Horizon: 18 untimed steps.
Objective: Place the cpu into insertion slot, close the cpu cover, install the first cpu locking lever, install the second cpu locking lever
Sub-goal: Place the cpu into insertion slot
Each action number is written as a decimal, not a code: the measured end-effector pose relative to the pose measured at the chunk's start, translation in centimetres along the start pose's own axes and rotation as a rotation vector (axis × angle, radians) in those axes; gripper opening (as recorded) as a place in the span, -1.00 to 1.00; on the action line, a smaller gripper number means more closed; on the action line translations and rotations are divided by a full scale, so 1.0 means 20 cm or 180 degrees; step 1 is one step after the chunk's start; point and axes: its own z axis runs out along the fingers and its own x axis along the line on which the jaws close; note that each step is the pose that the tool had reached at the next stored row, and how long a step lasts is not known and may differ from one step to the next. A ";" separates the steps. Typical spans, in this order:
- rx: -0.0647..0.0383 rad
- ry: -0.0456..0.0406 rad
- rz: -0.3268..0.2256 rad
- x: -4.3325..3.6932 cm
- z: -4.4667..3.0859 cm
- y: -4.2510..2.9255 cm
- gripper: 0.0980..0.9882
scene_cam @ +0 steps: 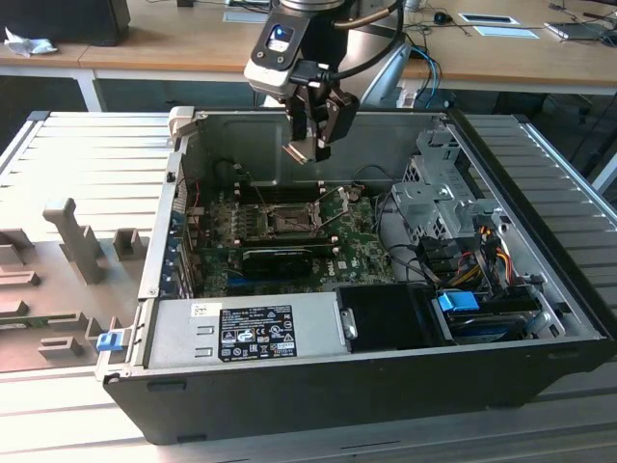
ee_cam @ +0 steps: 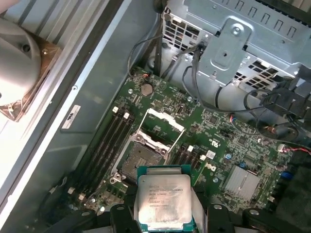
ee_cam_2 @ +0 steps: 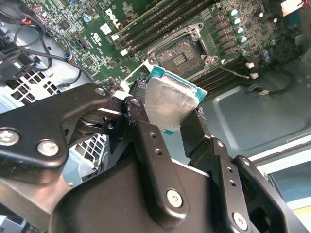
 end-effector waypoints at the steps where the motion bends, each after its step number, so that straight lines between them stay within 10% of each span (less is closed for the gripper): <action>1: 0.0000 -0.0002 0.0018 0.000 0.000 0.000 -0.04; 18: -0.0007 -0.0036 0.0403 0.000 0.008 -0.001 -0.04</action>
